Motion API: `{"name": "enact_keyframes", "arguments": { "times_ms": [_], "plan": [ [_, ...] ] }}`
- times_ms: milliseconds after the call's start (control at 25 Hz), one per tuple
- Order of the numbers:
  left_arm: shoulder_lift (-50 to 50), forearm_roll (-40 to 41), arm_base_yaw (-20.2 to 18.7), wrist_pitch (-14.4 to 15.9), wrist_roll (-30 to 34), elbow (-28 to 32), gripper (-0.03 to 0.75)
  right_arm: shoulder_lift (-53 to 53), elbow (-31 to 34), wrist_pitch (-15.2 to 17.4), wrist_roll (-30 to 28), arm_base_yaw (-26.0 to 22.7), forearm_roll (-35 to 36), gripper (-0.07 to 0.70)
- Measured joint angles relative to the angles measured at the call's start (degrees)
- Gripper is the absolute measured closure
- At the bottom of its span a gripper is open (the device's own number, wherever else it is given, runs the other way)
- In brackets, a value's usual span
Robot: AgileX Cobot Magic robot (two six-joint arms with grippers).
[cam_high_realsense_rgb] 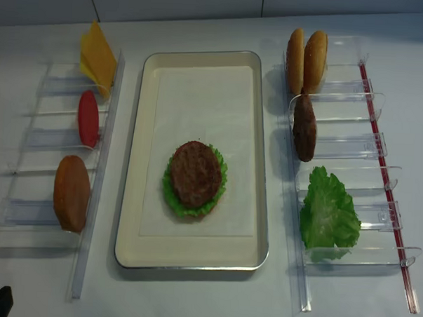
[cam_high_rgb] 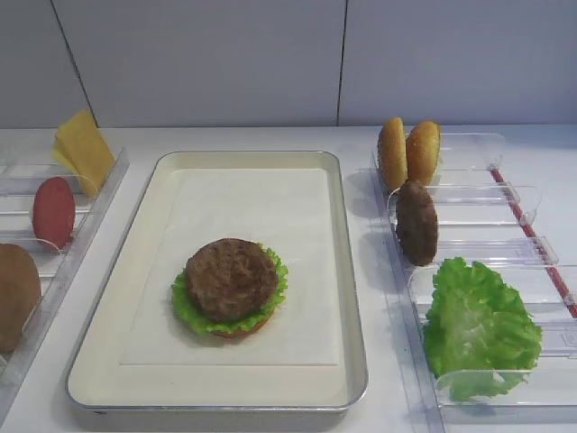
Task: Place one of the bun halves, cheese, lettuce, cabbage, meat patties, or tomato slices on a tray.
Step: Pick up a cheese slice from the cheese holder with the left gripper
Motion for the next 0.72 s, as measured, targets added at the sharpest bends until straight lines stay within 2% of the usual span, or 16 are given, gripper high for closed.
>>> {"name": "enact_keyframes", "arguments": {
  "times_ms": [720],
  "plan": [
    [0.0,0.0,0.0,0.0,0.0,0.0,0.365,0.0,0.0,0.0,0.46,0.0,0.0,0.085]
  ]
}}
